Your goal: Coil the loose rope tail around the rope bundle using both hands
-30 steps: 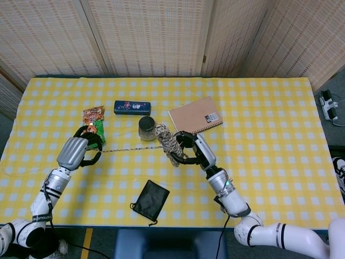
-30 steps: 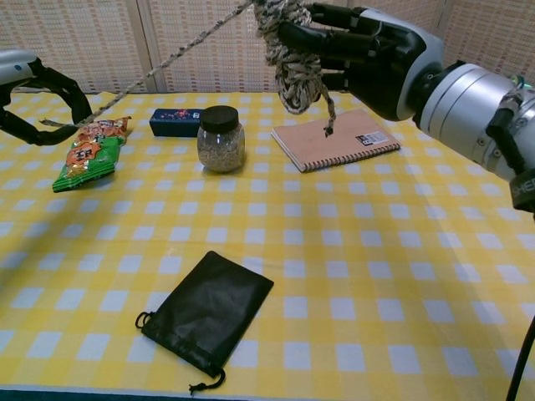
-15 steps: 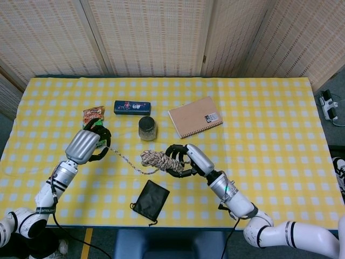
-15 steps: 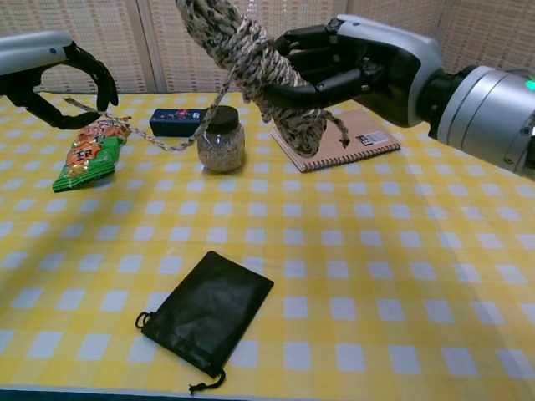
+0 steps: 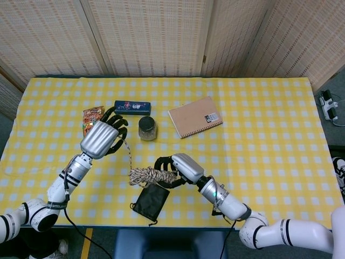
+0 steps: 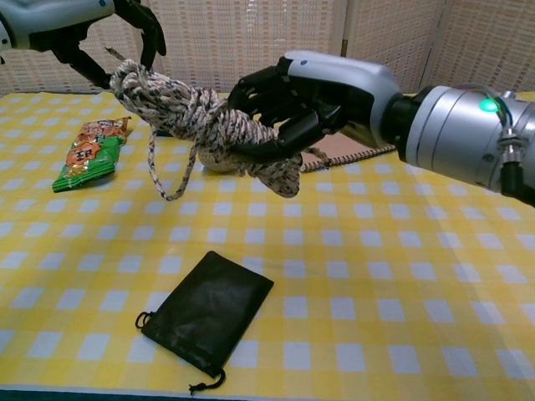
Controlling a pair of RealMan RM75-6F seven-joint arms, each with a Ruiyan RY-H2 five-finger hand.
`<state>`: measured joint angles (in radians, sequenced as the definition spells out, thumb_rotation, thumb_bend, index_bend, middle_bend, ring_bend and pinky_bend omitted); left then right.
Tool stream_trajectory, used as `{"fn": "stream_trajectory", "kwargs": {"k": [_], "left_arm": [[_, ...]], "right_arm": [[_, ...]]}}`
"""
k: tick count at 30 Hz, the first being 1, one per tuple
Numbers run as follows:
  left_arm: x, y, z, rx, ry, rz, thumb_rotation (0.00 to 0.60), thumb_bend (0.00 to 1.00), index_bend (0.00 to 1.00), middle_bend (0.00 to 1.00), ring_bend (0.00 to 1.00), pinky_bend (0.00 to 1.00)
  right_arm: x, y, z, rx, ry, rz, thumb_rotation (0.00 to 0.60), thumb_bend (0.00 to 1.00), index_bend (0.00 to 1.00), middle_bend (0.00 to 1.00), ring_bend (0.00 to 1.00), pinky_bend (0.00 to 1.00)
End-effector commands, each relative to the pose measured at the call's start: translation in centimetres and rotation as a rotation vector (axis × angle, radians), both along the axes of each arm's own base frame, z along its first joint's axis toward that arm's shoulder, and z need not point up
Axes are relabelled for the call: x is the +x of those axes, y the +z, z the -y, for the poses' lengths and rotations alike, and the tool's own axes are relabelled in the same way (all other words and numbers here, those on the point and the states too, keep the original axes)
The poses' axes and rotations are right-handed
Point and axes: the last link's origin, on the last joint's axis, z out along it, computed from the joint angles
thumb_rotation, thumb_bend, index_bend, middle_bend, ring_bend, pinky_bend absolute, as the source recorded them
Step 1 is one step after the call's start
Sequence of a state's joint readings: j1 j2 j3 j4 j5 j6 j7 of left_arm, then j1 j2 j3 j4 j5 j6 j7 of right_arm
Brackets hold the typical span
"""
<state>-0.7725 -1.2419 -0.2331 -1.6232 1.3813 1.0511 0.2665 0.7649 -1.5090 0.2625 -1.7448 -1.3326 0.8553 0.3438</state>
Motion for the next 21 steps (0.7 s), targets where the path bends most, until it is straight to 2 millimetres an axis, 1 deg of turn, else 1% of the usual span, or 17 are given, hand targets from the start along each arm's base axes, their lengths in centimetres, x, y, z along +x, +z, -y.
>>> {"fn": "stream_trajectory", "kwargs": {"k": [1,12,17,21], "left_arm": [[1.0,-0.2,0.4,0.007,-0.034,0.016,0.600,0.53,0.64,0.33,0.22,0.09],[3.3,-0.7,1.9,0.023,-0.132,0.032,0.600,0.53,0.64,0.32,0.21,0.08],[3.9,-0.6,2.8,0.049,-0.164,0.038,0.600,0.53,0.64,0.31,0.20,0.08],[3.9,-0.7,3.5,0.064,-0.179,0.036,0.600,0.53,0.64,0.31,0.20,0.08]], "right_arm": [[0.6,-0.9,0.2,0.019,-0.004,-0.027,0.600,0.64,0.89,0.72,0.77,0.70],[2.3,-3.0,0.7,0.076,-0.044,-0.055,0.600,0.64,0.90,0.72,0.78,0.70],[3.4,-3.7,1.3,0.098,-0.090,-0.068,0.600,0.64,0.90,0.73,0.78,0.71],[4.3,-4.2,1.4,0.130,-0.160,-0.036,0.600,0.64,0.92,0.74,0.80,0.72]]}}
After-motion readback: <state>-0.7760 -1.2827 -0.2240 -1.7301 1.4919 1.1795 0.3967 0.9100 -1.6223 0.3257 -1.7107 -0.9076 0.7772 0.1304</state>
